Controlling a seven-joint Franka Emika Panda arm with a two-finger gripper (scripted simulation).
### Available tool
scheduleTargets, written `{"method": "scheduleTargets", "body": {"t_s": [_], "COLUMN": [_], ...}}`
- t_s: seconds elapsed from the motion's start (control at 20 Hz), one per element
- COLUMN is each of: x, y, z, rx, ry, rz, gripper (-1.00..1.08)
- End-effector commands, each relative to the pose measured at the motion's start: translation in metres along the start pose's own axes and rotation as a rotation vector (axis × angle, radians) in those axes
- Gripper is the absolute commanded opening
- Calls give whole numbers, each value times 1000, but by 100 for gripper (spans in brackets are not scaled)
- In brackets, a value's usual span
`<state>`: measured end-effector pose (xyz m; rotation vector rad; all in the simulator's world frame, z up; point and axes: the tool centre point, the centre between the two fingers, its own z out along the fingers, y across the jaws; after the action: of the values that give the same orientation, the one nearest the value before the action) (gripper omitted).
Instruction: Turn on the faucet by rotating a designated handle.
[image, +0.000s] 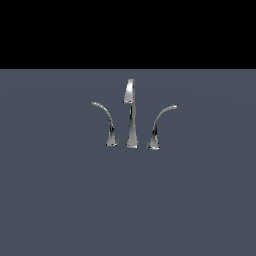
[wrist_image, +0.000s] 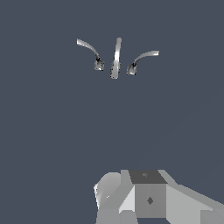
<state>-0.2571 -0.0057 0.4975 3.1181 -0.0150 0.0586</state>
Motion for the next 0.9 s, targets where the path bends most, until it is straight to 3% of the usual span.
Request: {"method": "scheduleTargets", "body": {"t_s": [0.0,0.85], "x": [0,14], "y": [0,-32], "z": [0,30], "rx": [0,-1], "ry": [0,-5], "rz": [0,151], "gripper": [-100,-100]}}
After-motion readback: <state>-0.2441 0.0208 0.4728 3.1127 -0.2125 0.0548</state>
